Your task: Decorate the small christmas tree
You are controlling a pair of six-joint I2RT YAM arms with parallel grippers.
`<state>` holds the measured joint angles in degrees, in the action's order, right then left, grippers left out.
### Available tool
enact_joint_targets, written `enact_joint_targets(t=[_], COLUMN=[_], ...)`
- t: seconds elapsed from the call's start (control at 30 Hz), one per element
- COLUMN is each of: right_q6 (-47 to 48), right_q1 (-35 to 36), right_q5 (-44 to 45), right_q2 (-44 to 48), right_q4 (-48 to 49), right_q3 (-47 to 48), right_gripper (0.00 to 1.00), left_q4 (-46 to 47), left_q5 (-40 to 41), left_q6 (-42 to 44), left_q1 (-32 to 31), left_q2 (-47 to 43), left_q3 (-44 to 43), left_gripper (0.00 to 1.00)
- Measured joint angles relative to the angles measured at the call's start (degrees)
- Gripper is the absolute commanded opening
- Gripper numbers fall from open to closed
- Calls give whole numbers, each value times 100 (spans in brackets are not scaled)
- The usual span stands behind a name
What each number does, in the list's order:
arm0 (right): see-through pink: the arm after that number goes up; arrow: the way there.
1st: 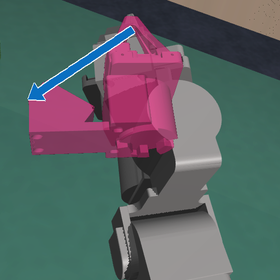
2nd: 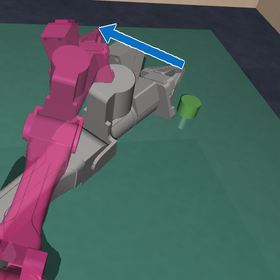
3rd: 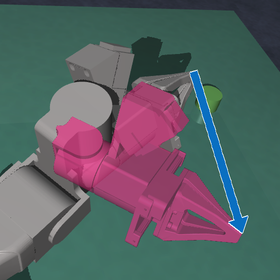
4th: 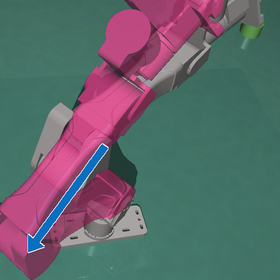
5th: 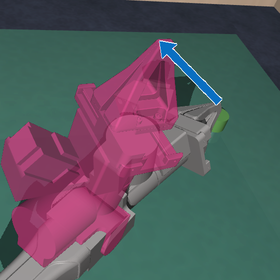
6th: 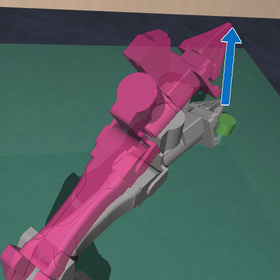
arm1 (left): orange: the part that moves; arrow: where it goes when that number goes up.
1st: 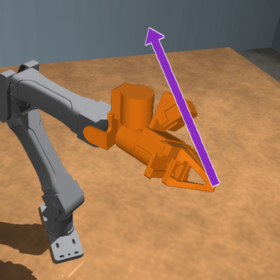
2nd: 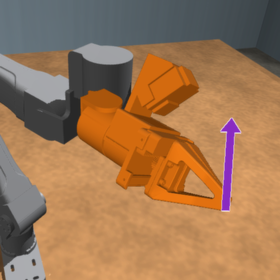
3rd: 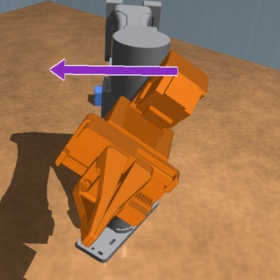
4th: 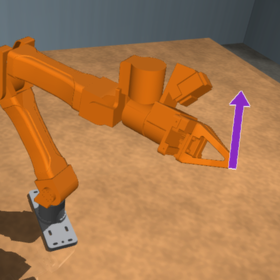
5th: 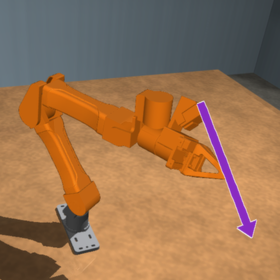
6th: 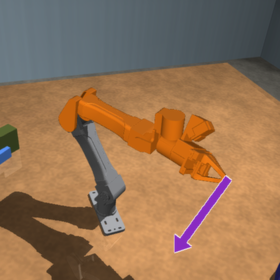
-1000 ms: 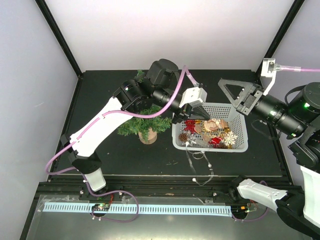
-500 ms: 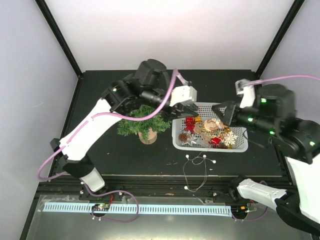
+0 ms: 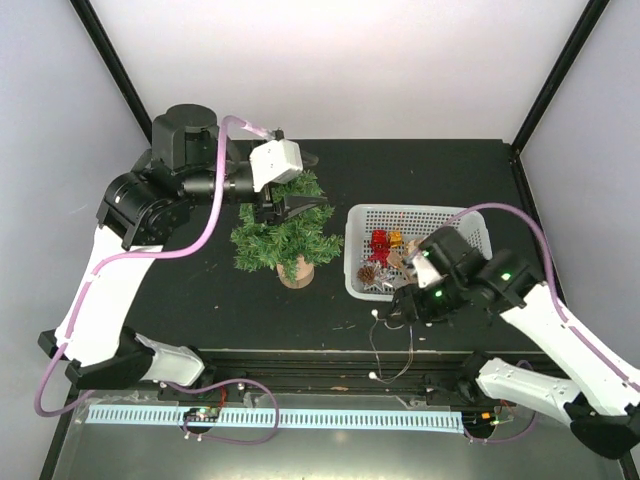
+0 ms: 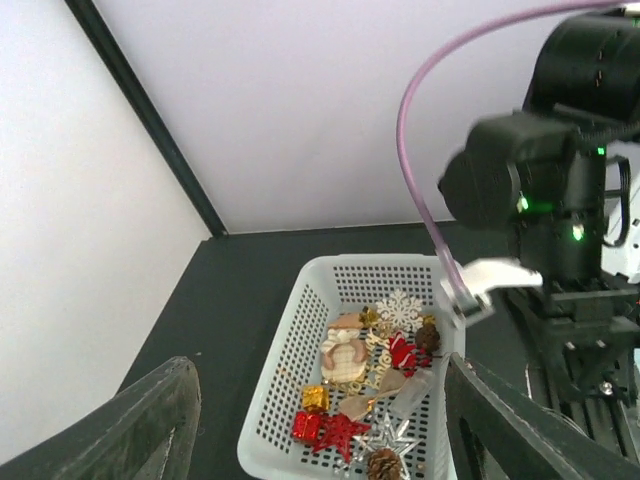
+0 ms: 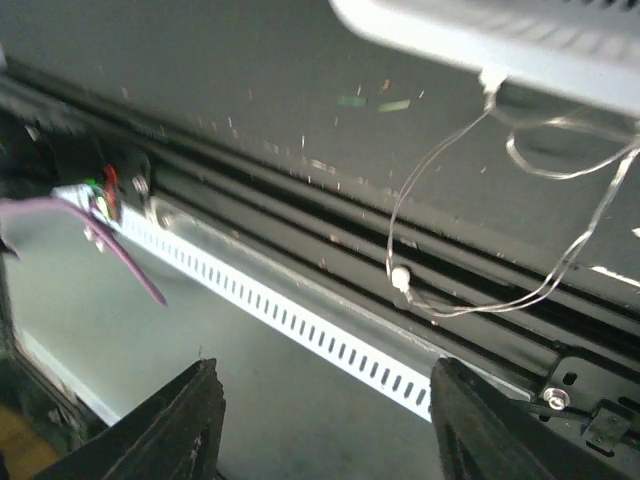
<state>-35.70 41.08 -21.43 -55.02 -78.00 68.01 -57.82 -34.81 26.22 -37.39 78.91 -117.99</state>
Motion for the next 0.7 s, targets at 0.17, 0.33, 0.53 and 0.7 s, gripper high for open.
enact_joint_targets(t=[0.17,0.33,0.53,0.7], right_q6=[-184,-275,-280,-232], right_q1=[549,584,590,702], right_q5=[-280,-525,-756,-929], right_q2=[-232,-452,-892,-1373], right_q4=[623,1298,2188,2977], right_q3=[-935,-1779,-2398,-2649], right_gripper=[70,71,71,71], left_q4=[-83,-153,-225,-286], left_q5=[31,87,133,166], left_q6=[22,37,87,131], left_q1=[111,181,245,269], left_q2=[-144,-284,-466,-625], left_q3=[286,540,603,614], left_gripper=[68,68,69,69])
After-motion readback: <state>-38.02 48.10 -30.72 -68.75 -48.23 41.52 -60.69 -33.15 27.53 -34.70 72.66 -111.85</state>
